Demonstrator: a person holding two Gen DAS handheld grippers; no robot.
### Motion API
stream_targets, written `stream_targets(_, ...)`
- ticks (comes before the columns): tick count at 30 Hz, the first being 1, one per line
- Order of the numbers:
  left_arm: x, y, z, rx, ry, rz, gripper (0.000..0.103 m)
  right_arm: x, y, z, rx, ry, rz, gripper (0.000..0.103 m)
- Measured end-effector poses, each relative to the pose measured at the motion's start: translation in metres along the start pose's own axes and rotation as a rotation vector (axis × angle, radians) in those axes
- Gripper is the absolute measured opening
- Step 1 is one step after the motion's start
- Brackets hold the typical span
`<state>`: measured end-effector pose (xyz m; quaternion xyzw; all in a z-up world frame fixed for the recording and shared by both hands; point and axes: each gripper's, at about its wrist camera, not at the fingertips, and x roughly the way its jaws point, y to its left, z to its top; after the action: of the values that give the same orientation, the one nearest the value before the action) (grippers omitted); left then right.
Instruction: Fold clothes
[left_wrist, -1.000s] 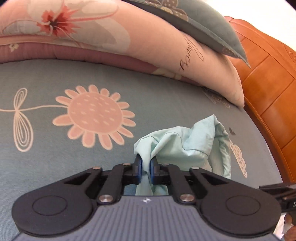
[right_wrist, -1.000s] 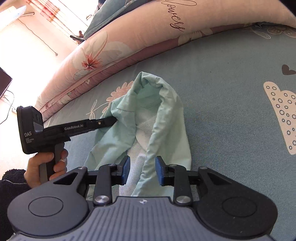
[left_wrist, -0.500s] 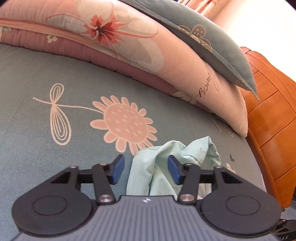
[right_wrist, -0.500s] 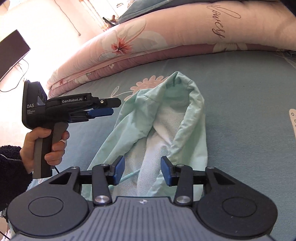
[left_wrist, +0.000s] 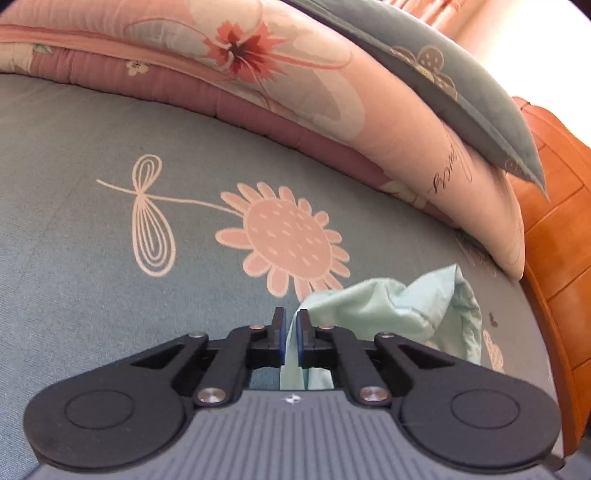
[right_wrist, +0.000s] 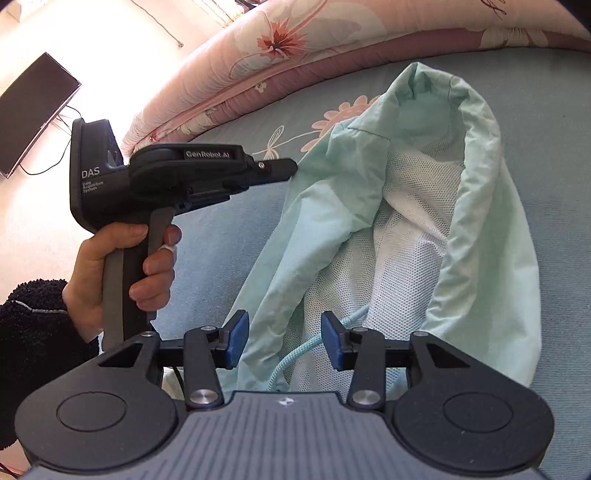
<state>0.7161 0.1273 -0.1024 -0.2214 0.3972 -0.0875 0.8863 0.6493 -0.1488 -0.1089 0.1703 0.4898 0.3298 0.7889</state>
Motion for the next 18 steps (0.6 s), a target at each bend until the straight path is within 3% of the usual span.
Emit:
stream_targets(3,-0.014,0.006,0.001,0.013,-0.007,-0.001,0.004,0.014,-0.007,0.007,0.053,-0.025,0.027,0.058)
stream_targets(5,-0.023,0.008,-0.005,0.022,0.007,-0.014,0.005,0.032,-0.016,0.015,0.118,-0.012,0.018,0.06)
stream_targets(8,-0.035,0.004,-0.018,0.071,0.023,-0.008,0.007,0.045,-0.029,0.024,0.228,-0.034,0.138,0.059)
stream_targets(9,-0.04,0.002,-0.024,0.086,0.028,-0.015,0.007,0.045,-0.032,0.029,0.259,-0.047,0.188,0.054)
stream_targets(10,-0.045,0.0,-0.029,0.097,0.031,-0.025,0.008,0.046,-0.036,0.033,0.289,-0.061,0.239,0.041)
stream_targets(12,-0.054,-0.003,-0.04,0.121,0.033,-0.041,0.014,0.044,-0.04,0.042,0.332,-0.087,0.334,0.024)
stream_targets(15,-0.065,-0.009,-0.052,0.159,0.038,-0.062,0.022,0.031,-0.037,0.049,0.324,-0.095,0.402,0.019)
stream_targets(18,-0.076,-0.012,-0.056,0.178,0.019,-0.088,0.022,0.022,-0.037,0.051,0.305,-0.094,0.412,0.019)
